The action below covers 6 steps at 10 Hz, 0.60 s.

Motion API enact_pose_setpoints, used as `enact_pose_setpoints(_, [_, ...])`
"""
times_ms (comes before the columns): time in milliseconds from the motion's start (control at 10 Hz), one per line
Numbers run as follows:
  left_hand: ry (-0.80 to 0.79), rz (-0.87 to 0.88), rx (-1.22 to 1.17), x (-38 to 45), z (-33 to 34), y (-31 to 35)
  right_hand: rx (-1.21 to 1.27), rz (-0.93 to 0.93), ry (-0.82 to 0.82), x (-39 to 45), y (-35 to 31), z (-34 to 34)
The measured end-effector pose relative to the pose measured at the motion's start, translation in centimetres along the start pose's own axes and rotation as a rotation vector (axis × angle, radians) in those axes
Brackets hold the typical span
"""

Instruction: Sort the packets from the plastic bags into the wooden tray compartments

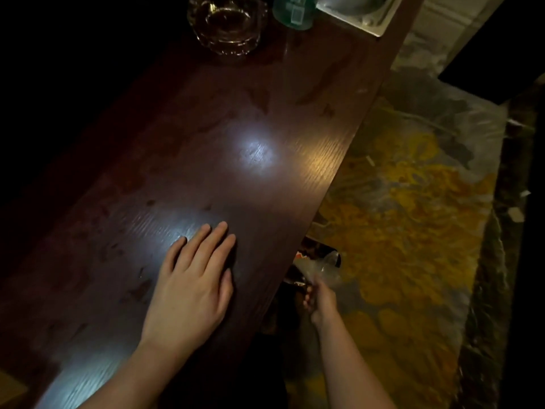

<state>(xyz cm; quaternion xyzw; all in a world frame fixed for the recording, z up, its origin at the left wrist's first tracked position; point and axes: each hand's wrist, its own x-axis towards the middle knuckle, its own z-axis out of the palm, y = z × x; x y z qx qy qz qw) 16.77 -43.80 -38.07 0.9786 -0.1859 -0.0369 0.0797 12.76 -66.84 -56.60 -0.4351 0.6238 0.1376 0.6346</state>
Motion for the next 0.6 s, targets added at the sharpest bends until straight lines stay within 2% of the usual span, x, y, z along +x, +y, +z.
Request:
enact_pose_setpoints(200, [0.023,-0.013,0.027,-0.1,0.1,0.3,-0.080,0.059,-0.080,3.1,-1.4,0.7])
enact_pose_setpoints(400, [0.026,-0.013,0.004,0.0,0.0,0.4,-0.086,-0.019,0.007,2.6,-2.4,-1.0])
enact_pose_setpoints(500, [0.053,0.001,0.013,-0.1,0.2,0.2,0.029,-0.256,-0.024,-0.8,-5.9,-1.8])
enact_pose_setpoints(600, [0.019,-0.019,-0.013,0.0,-0.3,0.4,0.105,-0.670,-0.127,-8.2,-11.7,-3.1])
